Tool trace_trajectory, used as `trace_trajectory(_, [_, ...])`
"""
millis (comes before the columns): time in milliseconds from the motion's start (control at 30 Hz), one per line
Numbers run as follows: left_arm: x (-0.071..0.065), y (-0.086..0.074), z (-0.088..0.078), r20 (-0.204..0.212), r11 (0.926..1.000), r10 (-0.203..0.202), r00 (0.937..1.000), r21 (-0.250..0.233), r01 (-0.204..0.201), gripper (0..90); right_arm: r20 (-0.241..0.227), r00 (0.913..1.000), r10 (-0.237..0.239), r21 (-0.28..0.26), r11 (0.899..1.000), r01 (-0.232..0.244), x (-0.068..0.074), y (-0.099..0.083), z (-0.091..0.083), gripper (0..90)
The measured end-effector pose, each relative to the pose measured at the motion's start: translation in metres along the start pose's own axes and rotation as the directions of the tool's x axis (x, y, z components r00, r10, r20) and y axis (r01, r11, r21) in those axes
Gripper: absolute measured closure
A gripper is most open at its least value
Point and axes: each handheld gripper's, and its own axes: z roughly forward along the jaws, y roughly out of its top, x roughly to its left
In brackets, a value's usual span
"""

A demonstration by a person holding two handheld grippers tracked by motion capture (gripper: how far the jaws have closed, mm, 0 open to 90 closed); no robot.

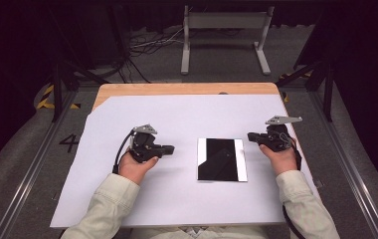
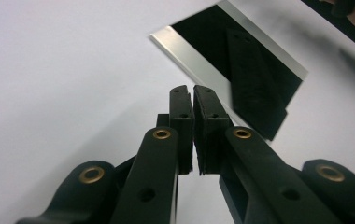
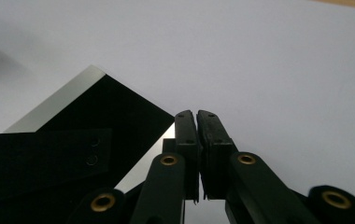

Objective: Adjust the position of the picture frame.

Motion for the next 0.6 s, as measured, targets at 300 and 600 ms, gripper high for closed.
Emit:
trace_trajectory(300, [0.015, -0.008, -0.011, -0.042, 0.9996, -0.015, 0.9990, -0.024, 0.014, 87.1, 0.042, 0.9988, -0.025, 0.115, 0.993, 0.020, 0.000, -0.001, 0.028, 89.9])
trace_trajectory(600, [0.021, -0.011, -0.017, -0.081, 0.9988, -0.021, 0.9965, -0.046, 0.017, 83.3, 0.064, 0.9978, -0.017, 0.161, 0.987, 0.006, -0.004, 0.001, 0.037, 90.0])
